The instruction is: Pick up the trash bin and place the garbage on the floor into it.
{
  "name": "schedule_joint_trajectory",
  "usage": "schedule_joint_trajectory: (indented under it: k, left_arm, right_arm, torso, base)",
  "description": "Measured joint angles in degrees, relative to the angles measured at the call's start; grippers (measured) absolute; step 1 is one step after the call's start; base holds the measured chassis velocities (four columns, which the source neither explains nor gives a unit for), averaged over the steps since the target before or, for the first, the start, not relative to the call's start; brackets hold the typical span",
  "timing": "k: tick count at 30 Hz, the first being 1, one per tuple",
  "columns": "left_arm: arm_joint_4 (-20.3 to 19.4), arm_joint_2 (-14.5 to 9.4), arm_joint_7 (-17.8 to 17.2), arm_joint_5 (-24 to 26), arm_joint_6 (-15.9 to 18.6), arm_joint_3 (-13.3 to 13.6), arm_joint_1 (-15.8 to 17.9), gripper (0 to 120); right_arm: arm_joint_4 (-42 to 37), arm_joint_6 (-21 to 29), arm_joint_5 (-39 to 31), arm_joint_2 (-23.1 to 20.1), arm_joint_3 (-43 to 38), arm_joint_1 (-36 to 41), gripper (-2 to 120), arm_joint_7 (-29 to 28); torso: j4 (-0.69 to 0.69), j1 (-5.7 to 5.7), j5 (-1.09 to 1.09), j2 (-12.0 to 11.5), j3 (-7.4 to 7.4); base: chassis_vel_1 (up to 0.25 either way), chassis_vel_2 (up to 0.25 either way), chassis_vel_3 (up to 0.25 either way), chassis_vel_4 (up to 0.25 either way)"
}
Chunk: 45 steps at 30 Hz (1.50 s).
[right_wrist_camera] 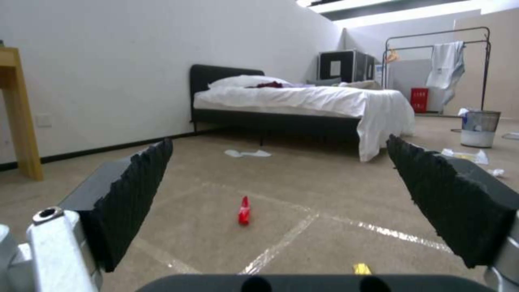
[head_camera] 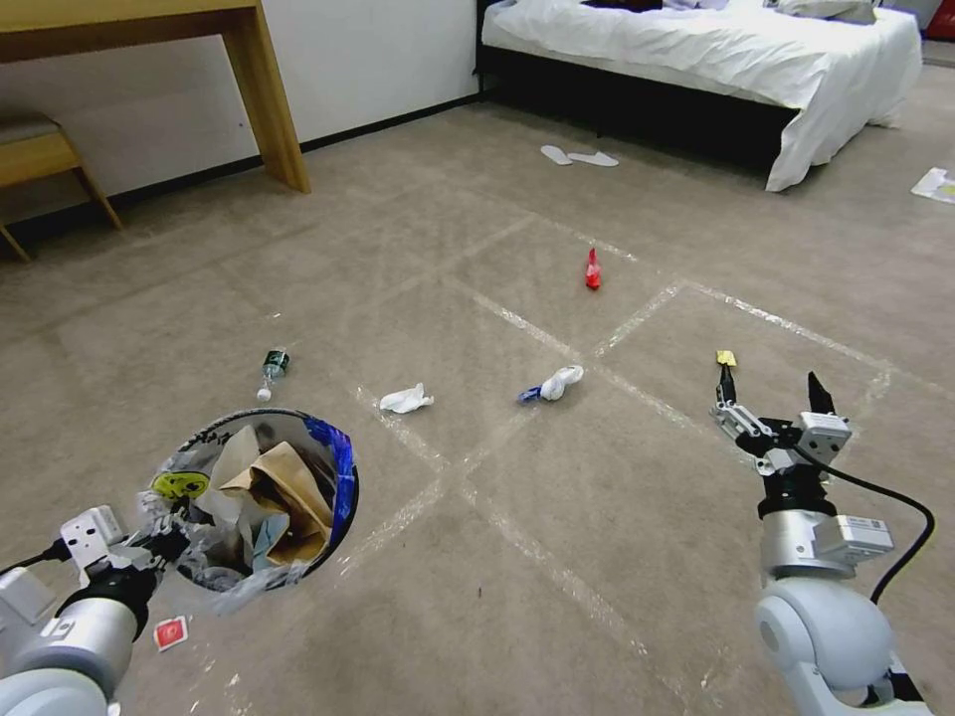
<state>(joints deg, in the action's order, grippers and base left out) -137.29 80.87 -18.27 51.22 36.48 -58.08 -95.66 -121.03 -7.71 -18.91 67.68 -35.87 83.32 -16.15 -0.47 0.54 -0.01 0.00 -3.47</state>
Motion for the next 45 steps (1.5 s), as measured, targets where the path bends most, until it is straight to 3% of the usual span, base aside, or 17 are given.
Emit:
schedule_joint_trajectory:
  k: [45]
  left_arm:
    - [1.0,0.4,0.1,-0.4,0.0,0.3,0.6,1]
  right_arm:
    - [1.3,-1.8,0.2,1.0,1.5,-0.4,100,0.0]
  torso:
    - [0.0,0.01,0.0,0.0,0.0]
  base:
    - [-0.125,0.128,0.13,-0.126]
